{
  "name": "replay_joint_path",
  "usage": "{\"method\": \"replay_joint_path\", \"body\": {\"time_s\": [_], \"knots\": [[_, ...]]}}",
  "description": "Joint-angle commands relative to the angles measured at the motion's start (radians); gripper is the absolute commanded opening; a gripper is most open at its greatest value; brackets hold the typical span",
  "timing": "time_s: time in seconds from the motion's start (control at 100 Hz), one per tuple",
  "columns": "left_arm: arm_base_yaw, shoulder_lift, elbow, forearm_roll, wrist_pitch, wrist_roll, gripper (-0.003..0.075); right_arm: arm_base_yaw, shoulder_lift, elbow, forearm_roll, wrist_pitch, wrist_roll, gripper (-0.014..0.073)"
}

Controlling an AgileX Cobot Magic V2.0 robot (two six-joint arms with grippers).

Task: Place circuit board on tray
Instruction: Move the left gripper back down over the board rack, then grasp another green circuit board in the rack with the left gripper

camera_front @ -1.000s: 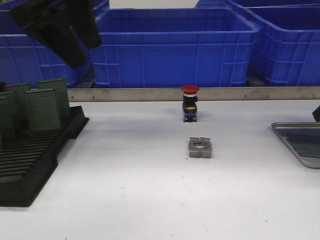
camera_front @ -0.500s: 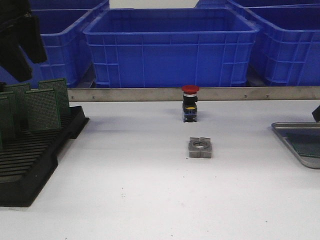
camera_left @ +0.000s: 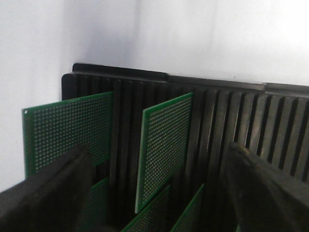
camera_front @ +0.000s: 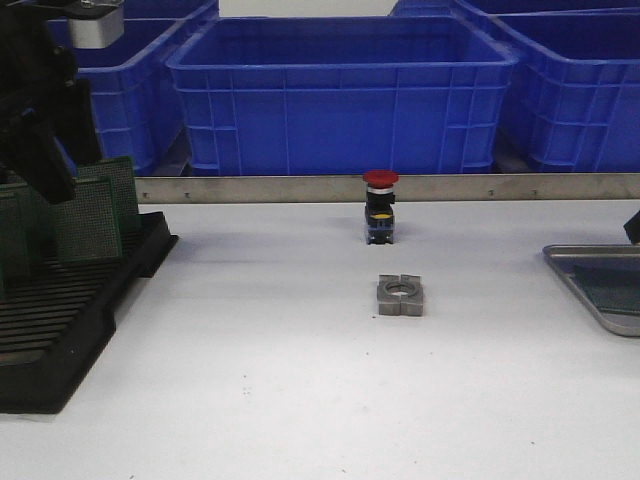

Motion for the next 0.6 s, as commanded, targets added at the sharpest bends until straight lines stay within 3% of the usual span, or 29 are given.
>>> {"method": "replay_joint_path", "body": {"time_s": [0.0,0.43,0.51,0.59], "knots": [[0.002,-0.036,-0.032,-0.021,-0.016,0.0,0.0536,-0.005,-0.054,-0.024,0.041,0.041,-0.008,0.0478],[0.002,0.023,-0.03,-0.021,0.006,0.0,0.0529,-0.005,-0.054,-0.024,0.041,0.044,-0.008,0.0478],[0.002,0.023,-0.03,-0.021,0.009,0.0,0.0479,-0.005,-0.054,-0.024,0.041,0.044,-0.008,0.0478],[0.002,0.023,-0.03,-0.021,0.012,0.0,0.0372,-0.005,-0.054,-0.024,0.041,0.044,-0.008,0.0478]]}}
